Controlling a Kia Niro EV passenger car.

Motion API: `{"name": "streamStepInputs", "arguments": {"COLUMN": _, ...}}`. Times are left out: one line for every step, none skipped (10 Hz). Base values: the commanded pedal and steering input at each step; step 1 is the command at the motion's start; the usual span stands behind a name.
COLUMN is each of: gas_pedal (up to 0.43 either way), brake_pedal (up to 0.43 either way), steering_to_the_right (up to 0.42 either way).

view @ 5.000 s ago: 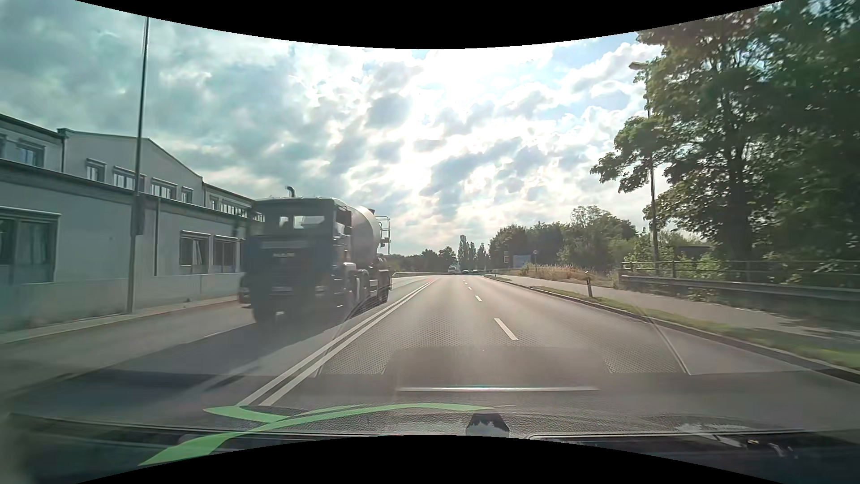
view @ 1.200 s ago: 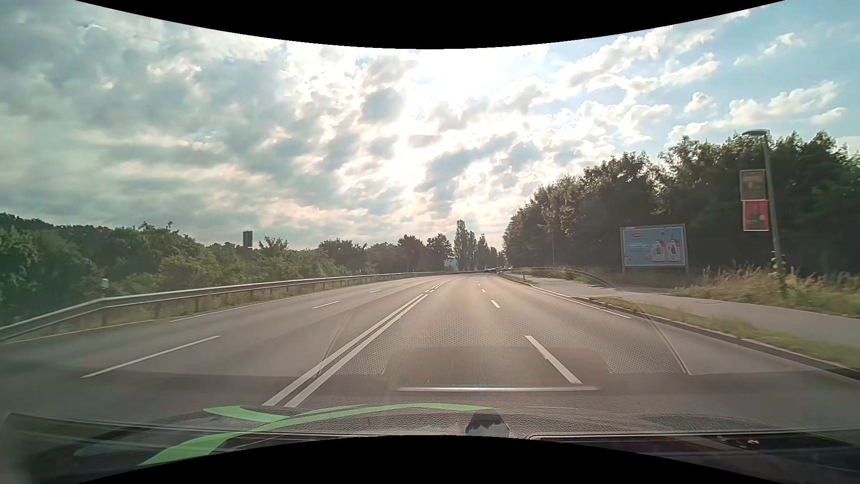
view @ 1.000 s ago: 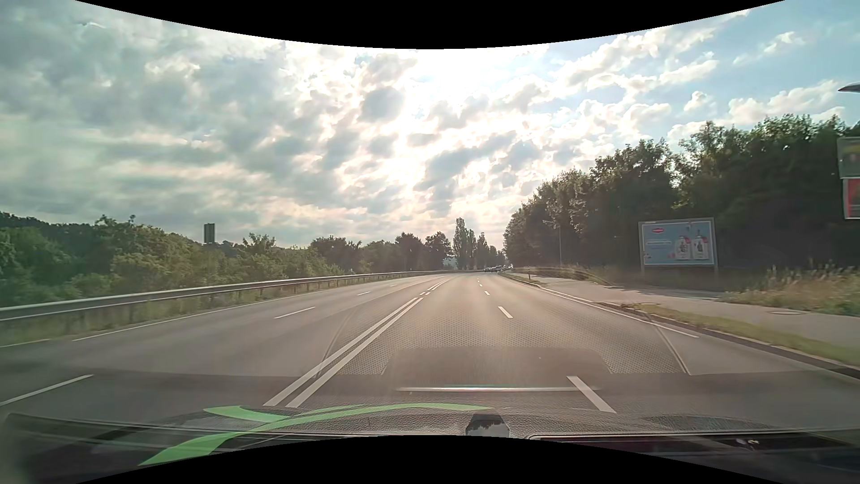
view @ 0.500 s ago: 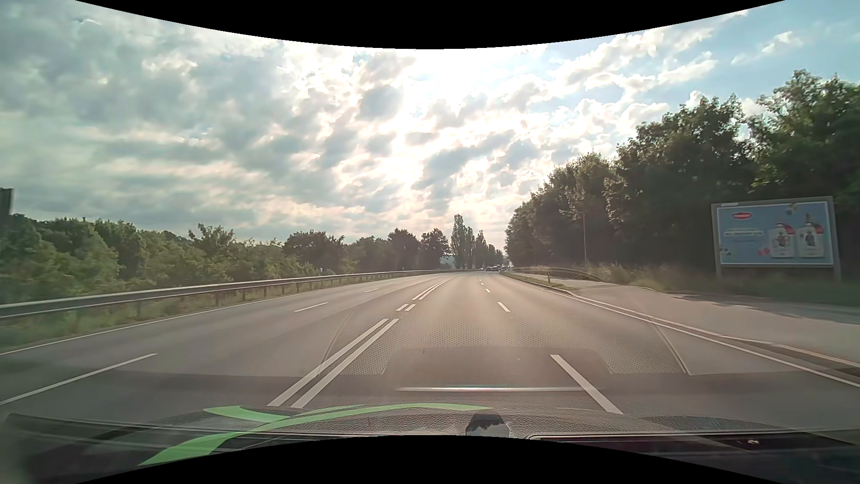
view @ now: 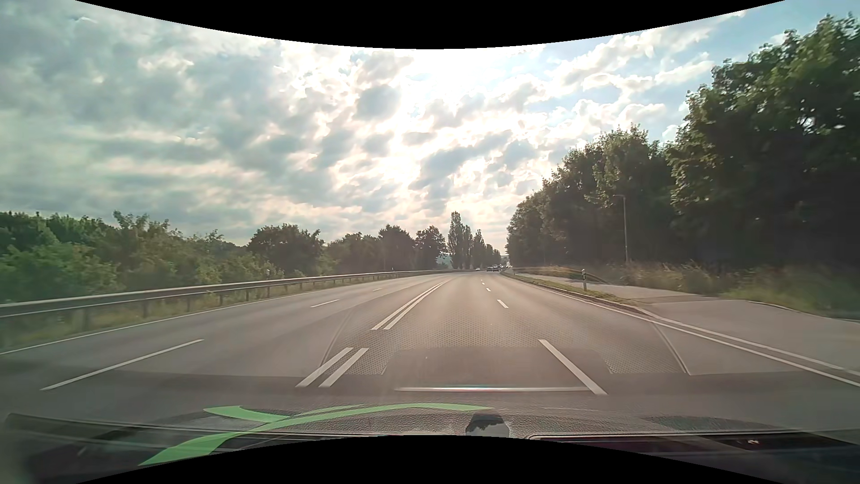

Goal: Follow the waypoints while adhering to traffic rules and regulations

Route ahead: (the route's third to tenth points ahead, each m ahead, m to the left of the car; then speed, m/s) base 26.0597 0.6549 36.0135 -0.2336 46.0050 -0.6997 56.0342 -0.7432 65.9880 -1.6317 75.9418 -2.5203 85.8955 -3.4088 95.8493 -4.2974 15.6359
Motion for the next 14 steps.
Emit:
{"name": "streamStepInputs", "arguments": {"gas_pedal": 0.169, "brake_pedal": 0.000, "steering_to_the_right": 0.013}}
{"name": "streamStepInputs", "arguments": {"gas_pedal": 0.169, "brake_pedal": 0.000, "steering_to_the_right": 0.017}}
{"name": "streamStepInputs", "arguments": {"gas_pedal": 0.169, "brake_pedal": 0.000, "steering_to_the_right": 0.018}}
{"name": "streamStepInputs", "arguments": {"gas_pedal": 0.169, "brake_pedal": 0.000, "steering_to_the_right": 0.018}}
{"name": "streamStepInputs", "arguments": {"gas_pedal": 0.169, "brake_pedal": 0.000, "steering_to_the_right": 0.018}}
{"name": "streamStepInputs", "arguments": {"gas_pedal": 0.157, "brake_pedal": 0.000, "steering_to_the_right": 0.017}}
{"name": "streamStepInputs", "arguments": {"gas_pedal": 0.138, "brake_pedal": 0.000, "steering_to_the_right": 0.016}}
{"name": "streamStepInputs", "arguments": {"gas_pedal": 0.110, "brake_pedal": 0.000, "steering_to_the_right": 0.016}}
{"name": "streamStepInputs", "arguments": {"gas_pedal": 0.110, "brake_pedal": 0.000, "steering_to_the_right": 0.016}}
{"name": "streamStepInputs", "arguments": {"gas_pedal": 0.110, "brake_pedal": 0.000, "steering_to_the_right": 0.015}}
{"name": "streamStepInputs", "arguments": {"gas_pedal": 0.110, "brake_pedal": 0.000, "steering_to_the_right": 0.015}}
{"name": "streamStepInputs", "arguments": {"gas_pedal": 0.110, "brake_pedal": 0.000, "steering_to_the_right": 0.015}}
{"name": "streamStepInputs", "arguments": {"gas_pedal": 0.110, "brake_pedal": 0.000, "steering_to_the_right": 0.015}}
{"name": "streamStepInputs", "arguments": {"gas_pedal": 0.110, "brake_pedal": 0.000, "steering_to_the_right": 0.015}}
